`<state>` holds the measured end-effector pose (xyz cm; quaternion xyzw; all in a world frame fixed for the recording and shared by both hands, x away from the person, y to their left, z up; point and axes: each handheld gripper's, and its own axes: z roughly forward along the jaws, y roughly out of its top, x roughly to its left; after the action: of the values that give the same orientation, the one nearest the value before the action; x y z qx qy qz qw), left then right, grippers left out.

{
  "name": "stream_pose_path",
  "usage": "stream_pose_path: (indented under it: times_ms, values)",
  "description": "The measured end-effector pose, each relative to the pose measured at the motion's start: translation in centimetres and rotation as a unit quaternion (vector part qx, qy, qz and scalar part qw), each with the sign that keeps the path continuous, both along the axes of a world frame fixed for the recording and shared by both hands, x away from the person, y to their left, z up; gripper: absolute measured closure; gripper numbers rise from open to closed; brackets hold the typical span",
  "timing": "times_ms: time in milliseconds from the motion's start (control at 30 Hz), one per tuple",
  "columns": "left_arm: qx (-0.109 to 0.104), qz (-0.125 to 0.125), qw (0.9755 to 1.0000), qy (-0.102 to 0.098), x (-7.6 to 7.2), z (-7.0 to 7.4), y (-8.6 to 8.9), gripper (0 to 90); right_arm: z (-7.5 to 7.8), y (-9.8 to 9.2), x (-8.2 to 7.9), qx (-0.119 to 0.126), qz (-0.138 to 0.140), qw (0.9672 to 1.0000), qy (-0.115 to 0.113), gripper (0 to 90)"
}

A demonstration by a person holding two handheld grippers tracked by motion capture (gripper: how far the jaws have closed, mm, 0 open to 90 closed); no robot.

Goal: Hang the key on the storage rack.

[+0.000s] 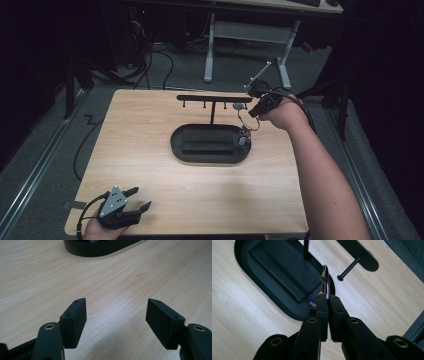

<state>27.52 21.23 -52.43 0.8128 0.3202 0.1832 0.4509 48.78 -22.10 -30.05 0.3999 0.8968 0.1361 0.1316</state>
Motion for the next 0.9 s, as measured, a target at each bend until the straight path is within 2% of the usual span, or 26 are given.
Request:
stream_pose_path:
  times_ms: [100,133,400,433,667,767,900]
  values:
    - [-0.001,-0.002,1.0,0.001,0.0,0.0,0.0,33.6,-0.1,-0.2,0.6,0.002,-0.008,1.0,0.003,88.1]
    - [0.0,-0.003,1.0,0.002,0.0,0.0,0.0,33.6,-0.1,-0.3,0.9,0.002,0.004,1.0,-0.003,88.0]
    - [0.0,-0.005,1.0,0.002,0.2,-0.1,-0.1,33.6,-1.1,-0.5,2.3,0.011,-0.018,0.9997,0.012,87.9]
    - [0.0,-0.005,1.0,0.002,0.2,-0.1,-0.1,33.6,-1.2,-0.6,2.5,0.01,-0.012,0.9998,0.009,87.9]
    - [0.004,-0.011,0.9999,0.008,0.2,-0.3,-0.3,33.3,-1.6,-0.8,3.2,0.002,-0.023,0.9996,0.013,87.7]
    - [0.009,-0.015,0.9998,0.008,0.2,-0.3,-0.4,33.2,-1.8,-0.6,3.4,0.003,-0.027,0.9996,0.007,86.8]
    - [0.011,-0.013,0.9998,0.007,0.2,-0.3,-0.4,33.2,-1.5,-0.6,3.2,0.0,-0.034,0.9992,-0.019,77.6]
